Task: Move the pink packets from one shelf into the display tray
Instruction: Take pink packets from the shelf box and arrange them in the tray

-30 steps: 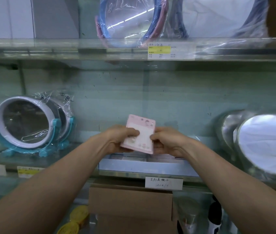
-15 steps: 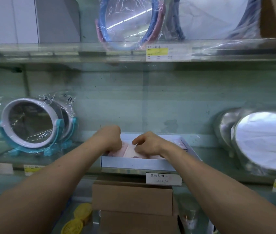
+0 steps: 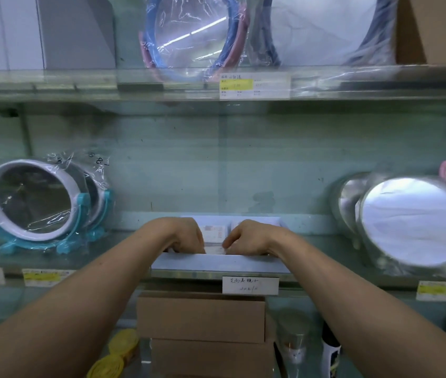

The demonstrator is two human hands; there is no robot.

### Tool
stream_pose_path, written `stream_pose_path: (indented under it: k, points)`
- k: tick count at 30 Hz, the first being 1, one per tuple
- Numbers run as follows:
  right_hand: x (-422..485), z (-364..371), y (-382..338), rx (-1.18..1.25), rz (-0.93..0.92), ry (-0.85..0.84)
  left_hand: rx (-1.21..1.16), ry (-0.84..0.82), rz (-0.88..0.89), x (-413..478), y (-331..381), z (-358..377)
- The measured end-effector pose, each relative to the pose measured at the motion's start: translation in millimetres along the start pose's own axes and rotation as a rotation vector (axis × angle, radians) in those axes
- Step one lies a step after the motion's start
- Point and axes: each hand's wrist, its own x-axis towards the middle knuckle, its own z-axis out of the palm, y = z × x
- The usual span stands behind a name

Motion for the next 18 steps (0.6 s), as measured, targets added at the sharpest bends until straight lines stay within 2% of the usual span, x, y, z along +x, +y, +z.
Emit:
stream_pose_path:
  k: [6, 18]
  points:
    - [-6.9, 5.1, -3.1, 0.071, -0.045, -0.063, 0.017, -0.083, -0.001, -4.3, 4.5, -2.0]
    - [-20.4, 8.6, 0.8, 0.129, -0.045, -0.018, 0.043, -0.107, -0.034, -3.9, 10.6, -2.7]
